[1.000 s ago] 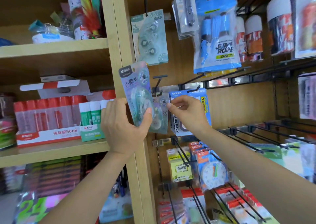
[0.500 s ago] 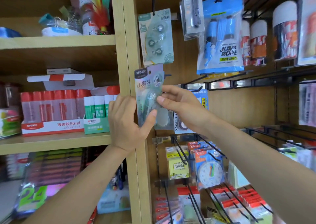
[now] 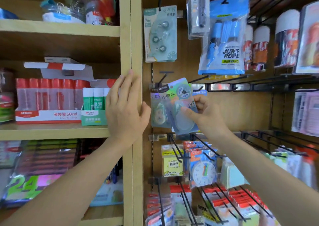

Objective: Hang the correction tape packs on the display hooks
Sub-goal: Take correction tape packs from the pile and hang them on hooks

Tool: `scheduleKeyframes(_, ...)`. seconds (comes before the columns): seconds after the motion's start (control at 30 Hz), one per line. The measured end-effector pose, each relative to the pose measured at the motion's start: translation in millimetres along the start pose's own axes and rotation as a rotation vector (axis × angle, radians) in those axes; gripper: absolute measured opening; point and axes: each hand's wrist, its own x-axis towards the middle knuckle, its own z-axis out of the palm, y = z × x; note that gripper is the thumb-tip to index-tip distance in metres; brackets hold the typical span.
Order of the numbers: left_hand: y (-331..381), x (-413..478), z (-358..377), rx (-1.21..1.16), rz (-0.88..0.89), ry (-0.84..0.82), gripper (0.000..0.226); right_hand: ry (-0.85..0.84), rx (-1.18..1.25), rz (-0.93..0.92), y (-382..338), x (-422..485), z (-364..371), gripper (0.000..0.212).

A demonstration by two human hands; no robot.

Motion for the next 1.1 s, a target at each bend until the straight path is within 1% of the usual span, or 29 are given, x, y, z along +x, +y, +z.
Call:
scheduleKeyframes(0.23,-0.8,-1.9,1.7,0.005,0.017,0.031,0.062,-0.006,-0.04,0.003,3.8,12.8,12.4,0.018)
scheduleKeyframes(0.4,-1.4,-2.6,1.9,0.022,0.025,0.05,0.058,0.028,-0.048,0.043,8.1,19.6,25.0,0.022)
scheduleKeyframes(0.6,-2.8,-3.9,4.2,0.03,0.034,0.059,0.057,0.048,0.103,0.087,14.0,8.6,32.5,0.016)
scheduleKeyframes(0.7,-2.5,-4.2,4.0,0.022,0.03,0.059,0.058,0.068,0.163,0.112,11.0,3.4,33.5,0.023)
scheduleKeyframes(0.8,-1.3,-4.1,2.6,0.015,0.03,0.059,0.057,0.105,0.144,0.127,10.7,5.0,34.7,0.028)
scheduleKeyframes(0.9,-0.8,-4.2,2.4,0.015,0.033,0.055,0.056,0.119,0.106,0.155,15.7,11.2,36.1,0.03)
scheduleKeyframes(0.97,-0.8,-4.2,2.7,0.021,0.034,0.061,0.055,0.126,0.011,0.14,22.2,16.9,38.5,0.031)
scheduleKeyframes(1.03,-0.5,-4.3,2.7,0.019,0.034,0.066,0.055,0.145,-0.149,0.084,31.3,21.7,40.6,0.033)
scheduleKeyframes(1.1,-0.9,-4.4,2.9,-0.004,0.035,0.073,0.054,0.19,-0.288,-0.017,39.8,22.3,39.7,0.046)
